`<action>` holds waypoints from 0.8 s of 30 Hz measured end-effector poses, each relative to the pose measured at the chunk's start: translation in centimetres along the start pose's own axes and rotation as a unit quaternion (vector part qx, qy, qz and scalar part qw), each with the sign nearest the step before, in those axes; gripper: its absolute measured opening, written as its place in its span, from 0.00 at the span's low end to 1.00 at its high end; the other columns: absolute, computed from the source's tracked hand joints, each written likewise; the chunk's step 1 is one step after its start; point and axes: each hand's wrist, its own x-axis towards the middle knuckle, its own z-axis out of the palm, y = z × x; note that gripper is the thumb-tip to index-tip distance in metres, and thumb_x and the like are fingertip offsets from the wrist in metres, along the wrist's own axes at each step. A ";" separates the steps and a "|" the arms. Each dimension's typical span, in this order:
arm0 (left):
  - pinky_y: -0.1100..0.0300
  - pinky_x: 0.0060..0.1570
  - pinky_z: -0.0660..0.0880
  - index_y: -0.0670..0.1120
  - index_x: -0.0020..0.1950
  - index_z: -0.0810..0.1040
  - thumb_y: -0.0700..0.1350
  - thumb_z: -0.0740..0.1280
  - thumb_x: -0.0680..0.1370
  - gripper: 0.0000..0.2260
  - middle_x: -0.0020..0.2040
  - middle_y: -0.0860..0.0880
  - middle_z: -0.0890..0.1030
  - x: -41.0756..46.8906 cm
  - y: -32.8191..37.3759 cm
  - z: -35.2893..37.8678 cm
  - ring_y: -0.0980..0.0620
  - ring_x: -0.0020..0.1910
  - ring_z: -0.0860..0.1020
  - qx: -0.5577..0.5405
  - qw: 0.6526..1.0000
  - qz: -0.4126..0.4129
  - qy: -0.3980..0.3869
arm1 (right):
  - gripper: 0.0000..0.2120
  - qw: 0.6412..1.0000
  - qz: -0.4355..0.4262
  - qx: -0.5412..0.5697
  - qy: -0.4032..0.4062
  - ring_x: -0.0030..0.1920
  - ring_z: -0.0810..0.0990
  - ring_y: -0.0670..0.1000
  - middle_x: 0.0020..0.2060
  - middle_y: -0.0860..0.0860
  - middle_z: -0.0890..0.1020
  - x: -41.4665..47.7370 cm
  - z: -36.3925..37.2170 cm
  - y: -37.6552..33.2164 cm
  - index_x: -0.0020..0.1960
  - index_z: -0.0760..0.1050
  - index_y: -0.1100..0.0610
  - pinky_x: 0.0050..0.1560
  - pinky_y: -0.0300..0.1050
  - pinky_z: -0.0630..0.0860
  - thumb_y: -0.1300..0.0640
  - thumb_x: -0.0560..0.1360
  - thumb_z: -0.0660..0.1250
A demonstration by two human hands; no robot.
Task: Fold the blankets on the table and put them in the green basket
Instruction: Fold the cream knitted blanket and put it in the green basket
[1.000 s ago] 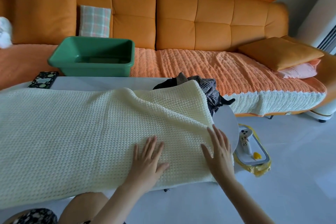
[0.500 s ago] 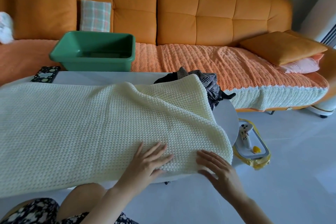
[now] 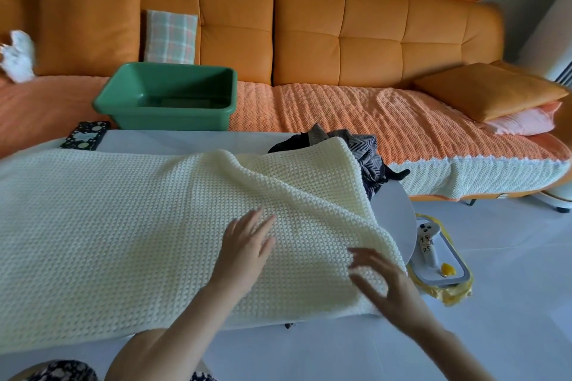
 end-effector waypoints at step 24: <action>0.44 0.68 0.53 0.51 0.72 0.66 0.60 0.42 0.80 0.27 0.72 0.48 0.66 0.6 -2.9 4.2 0.50 0.73 0.58 0.116 0.988 -0.098 -0.006 | 0.07 0.950 0.169 -0.203 0.167 0.57 0.70 0.54 0.53 0.53 0.77 25.4 -2.7 5.1 0.52 0.78 0.57 0.55 0.47 0.66 0.57 0.76 0.65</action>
